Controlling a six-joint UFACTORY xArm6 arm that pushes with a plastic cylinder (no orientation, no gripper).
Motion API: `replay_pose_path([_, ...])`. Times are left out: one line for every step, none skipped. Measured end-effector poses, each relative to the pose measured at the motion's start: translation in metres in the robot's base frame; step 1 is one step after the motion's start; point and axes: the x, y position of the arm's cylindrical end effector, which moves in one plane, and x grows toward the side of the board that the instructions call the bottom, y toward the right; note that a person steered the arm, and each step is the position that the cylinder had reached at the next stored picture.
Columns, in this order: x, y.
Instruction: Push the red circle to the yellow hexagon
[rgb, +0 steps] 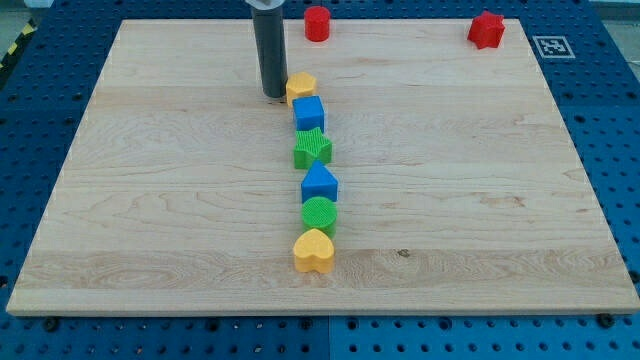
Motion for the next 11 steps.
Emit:
replay_pose_path([-0.005,-0.016])
replay_pose_path([-0.039,-0.052])
replay_pose_path([-0.074,-0.057])
replay_pose_path([-0.122,-0.052])
replay_pose_path([-0.148,-0.044])
replay_pose_path([-0.149,-0.04])
replay_pose_path([-0.147,-0.024])
replay_pose_path([-0.148,0.034])
replay_pose_path([-0.148,0.088])
replay_pose_path([-0.149,0.112])
replay_pose_path([-0.149,0.149])
